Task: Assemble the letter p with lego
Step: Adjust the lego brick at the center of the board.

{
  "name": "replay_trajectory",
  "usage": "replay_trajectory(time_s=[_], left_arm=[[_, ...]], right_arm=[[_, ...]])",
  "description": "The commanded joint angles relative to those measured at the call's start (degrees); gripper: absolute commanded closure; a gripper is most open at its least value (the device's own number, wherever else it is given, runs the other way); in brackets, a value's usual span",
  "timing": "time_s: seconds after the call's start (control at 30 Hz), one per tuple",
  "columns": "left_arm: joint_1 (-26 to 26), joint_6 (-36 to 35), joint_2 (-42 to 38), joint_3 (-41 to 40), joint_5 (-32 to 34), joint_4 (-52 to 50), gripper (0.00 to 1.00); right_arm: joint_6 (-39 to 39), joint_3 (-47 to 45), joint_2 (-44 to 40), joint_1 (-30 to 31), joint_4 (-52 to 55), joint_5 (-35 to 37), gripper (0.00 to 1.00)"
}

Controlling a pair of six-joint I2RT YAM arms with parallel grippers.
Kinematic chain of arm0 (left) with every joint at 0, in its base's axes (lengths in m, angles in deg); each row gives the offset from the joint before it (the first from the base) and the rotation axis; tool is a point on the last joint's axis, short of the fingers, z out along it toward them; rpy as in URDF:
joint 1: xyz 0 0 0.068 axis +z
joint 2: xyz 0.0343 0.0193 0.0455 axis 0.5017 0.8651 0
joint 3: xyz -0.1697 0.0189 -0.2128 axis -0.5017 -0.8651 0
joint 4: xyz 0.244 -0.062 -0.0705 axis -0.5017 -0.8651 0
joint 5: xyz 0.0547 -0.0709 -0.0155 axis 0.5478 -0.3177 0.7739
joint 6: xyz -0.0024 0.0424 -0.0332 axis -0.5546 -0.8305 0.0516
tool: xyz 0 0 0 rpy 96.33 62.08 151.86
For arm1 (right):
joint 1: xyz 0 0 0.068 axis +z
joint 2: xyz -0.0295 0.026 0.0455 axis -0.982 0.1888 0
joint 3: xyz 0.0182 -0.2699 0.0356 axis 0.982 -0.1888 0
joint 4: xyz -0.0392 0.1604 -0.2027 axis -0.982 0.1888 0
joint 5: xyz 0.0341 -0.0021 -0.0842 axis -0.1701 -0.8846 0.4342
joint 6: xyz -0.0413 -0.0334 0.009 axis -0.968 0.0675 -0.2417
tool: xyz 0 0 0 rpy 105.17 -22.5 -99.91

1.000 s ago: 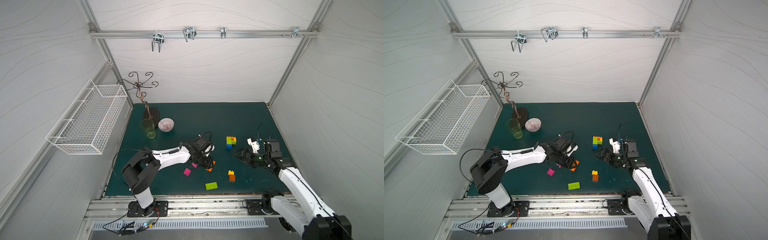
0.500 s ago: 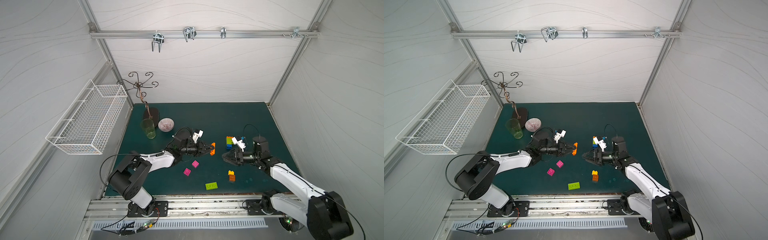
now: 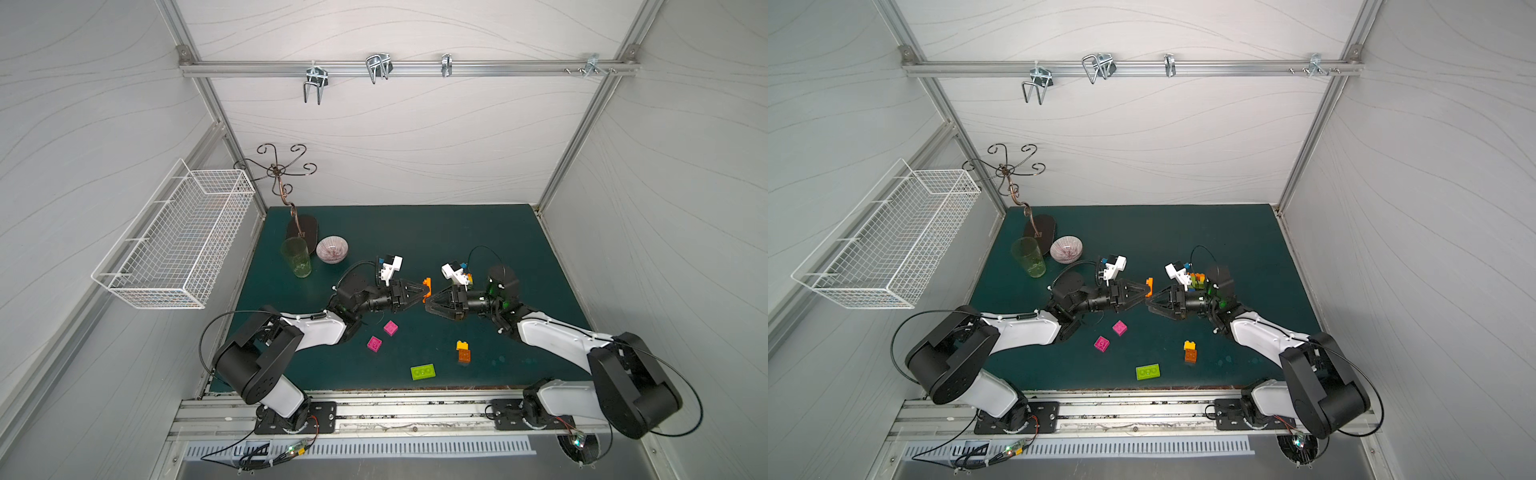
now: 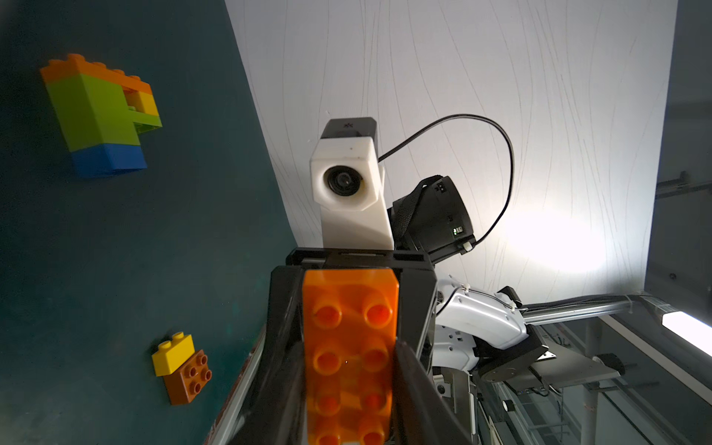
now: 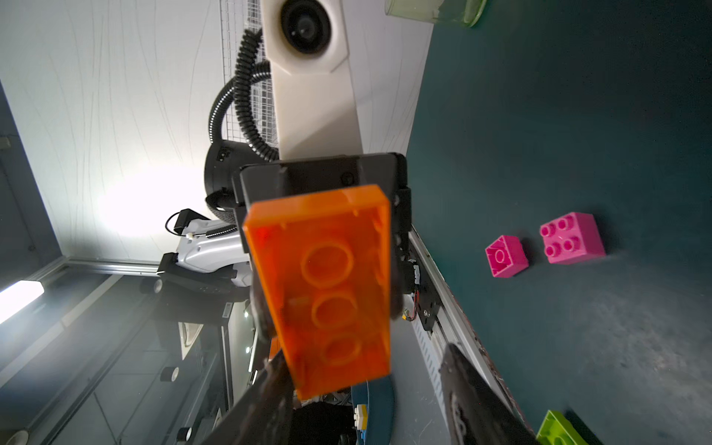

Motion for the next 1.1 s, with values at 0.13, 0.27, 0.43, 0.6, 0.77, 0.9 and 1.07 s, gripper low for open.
replay_trajectory(time_s=[0.13,0.27,0.43,0.6,0.77,0.9,1.07], left_arm=[[-0.64,2.8,0.46,-0.54,0.58,10.71,0.63],[-0.64,4.33,1.87,-0.89,0.72,13.83,0.64],[-0.64,4.83,3.01,-1.09,1.17,15.64,0.6],[1.31,0.71,-0.62,-2.0,1.59,7.44,0.25],[7.48,-14.12,-12.76,0.22,3.65,-29.47,0.01],[14.83,-22.61,-22.26,1.77,6.38,-54.47,0.01],[22.75,-29.02,-32.09,3.51,13.94,-79.41,0.01]], right_arm=[[2.2,2.27,0.1,0.64,-4.68,-0.15,0.55],[2.35,2.36,0.33,0.74,-4.69,-0.07,0.67],[2.56,2.37,0.47,0.9,-5.06,0.06,0.77],[-5.19,4.35,-0.31,0.69,6.78,-0.16,0.79],[-33.15,13.4,-1.87,1.28,46.41,9.01,0.78],[-46.53,20.21,2.92,2.71,62.81,18.6,0.78],[-54.27,26.12,11.09,9.54,71.38,39.22,0.78]])
